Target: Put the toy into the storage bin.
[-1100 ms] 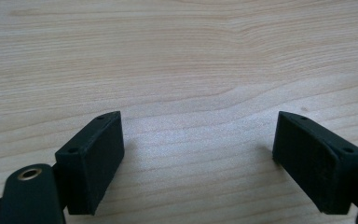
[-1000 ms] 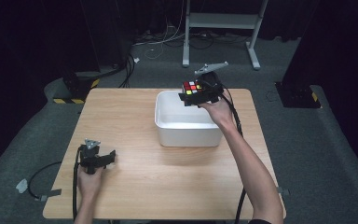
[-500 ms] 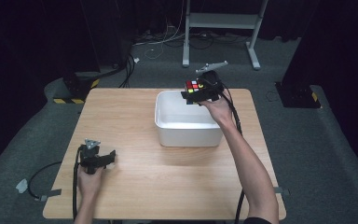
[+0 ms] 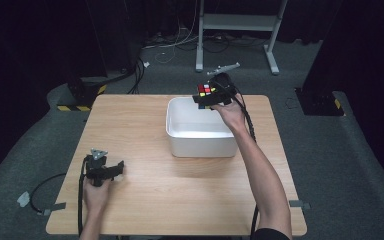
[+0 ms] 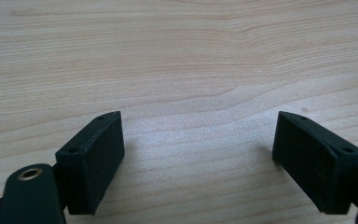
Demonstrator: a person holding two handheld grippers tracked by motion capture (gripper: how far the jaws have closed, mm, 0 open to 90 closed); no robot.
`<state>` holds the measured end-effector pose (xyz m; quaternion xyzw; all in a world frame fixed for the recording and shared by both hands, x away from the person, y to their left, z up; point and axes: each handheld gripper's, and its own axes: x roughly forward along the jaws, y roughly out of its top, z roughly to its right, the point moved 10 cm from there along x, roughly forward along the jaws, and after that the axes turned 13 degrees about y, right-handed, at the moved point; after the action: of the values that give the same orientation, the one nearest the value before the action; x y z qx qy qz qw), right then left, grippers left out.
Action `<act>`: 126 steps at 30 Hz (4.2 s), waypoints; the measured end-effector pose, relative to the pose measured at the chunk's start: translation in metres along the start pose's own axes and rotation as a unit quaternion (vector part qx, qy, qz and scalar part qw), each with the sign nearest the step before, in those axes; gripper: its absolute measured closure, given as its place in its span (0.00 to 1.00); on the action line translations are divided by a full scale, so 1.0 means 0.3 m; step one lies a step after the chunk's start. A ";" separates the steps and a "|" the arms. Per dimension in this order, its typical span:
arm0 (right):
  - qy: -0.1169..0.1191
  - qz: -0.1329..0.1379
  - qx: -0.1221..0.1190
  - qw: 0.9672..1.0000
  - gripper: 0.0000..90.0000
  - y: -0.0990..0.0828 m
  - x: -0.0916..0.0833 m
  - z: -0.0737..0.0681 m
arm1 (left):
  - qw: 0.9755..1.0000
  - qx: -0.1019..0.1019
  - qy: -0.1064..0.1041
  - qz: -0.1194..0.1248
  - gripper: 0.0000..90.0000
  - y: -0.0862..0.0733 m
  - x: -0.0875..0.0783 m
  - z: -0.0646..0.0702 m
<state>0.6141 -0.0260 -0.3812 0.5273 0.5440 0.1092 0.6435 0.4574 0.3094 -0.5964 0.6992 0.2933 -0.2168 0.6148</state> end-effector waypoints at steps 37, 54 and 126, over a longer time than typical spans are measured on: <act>-0.014 -0.036 0.041 0.998 0.17 -0.100 0.098 0.083 | 1.000 0.000 0.000 0.000 0.19 0.000 0.000 0.000; -0.001 -0.068 0.039 0.997 0.16 -0.142 0.140 0.073 | 1.000 0.000 0.000 0.000 0.19 0.000 0.000 0.000; 0.019 -0.065 0.031 0.997 0.16 -0.186 0.088 -0.022 | 1.000 0.000 0.000 0.000 0.19 0.000 0.000 -0.001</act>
<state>0.5948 -0.0269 -0.4403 0.5084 0.5921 0.0604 0.6223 0.4575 0.3096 -0.5964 0.6994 0.2933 -0.2166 0.6147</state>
